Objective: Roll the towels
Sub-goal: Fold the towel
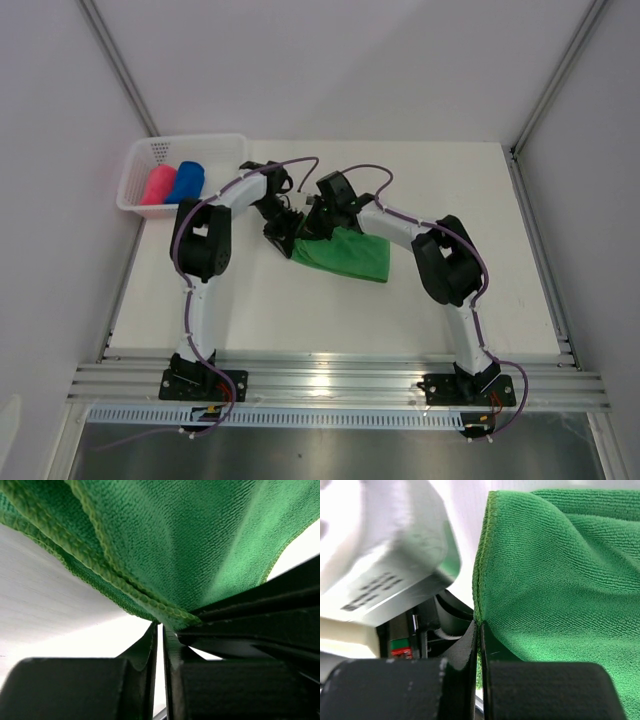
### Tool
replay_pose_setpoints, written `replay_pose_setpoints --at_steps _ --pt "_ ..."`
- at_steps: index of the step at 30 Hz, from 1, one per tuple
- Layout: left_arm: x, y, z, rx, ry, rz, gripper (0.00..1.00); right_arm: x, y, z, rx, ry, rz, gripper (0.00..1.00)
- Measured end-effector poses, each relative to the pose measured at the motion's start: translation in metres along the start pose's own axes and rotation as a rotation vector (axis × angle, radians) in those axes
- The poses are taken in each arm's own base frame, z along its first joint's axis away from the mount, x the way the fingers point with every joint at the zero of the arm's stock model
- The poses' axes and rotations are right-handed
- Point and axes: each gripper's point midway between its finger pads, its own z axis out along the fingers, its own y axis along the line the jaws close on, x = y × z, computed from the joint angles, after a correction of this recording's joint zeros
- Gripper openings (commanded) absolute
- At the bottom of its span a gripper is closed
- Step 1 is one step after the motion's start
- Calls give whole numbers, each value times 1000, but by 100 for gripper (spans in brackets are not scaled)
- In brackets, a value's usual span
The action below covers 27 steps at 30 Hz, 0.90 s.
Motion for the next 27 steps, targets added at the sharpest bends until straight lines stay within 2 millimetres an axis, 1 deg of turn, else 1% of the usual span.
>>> replay_pose_setpoints --at_steps 4,6,9,10,13,14,17,21,24,26,27 --pt "-1 0 -1 1 -4 2 16 1 -2 1 3 0 20 1" --pt "-1 0 -1 4 -5 0 20 1 -2 2 5 0 30 4" --pt "-3 1 -5 1 -11 -3 27 1 -2 4 1 -1 37 13" --pt "-4 3 -7 -2 -16 -6 30 1 -2 5 1 -1 37 20" --pt "-8 14 -17 -23 -42 -22 33 3 -6 11 2 8 36 29" --pt "-8 18 -20 -29 -50 -29 35 3 -8 14 4 11 34 30" --pt "-5 33 -33 -50 -75 -64 39 7 -10 20 7 25 16 32" --pt "-2 47 -49 -83 -101 -93 39 10 0 20 -17 34 -29 32" --pt "-2 46 -54 -88 -110 -92 40 7 6 16 -29 20 -78 32" --pt "-4 40 -55 -78 -118 -84 42 4 6 8 -16 9 -115 32" --pt "-5 37 -56 -76 -121 -81 43 1 6 1 -13 0 -132 32"
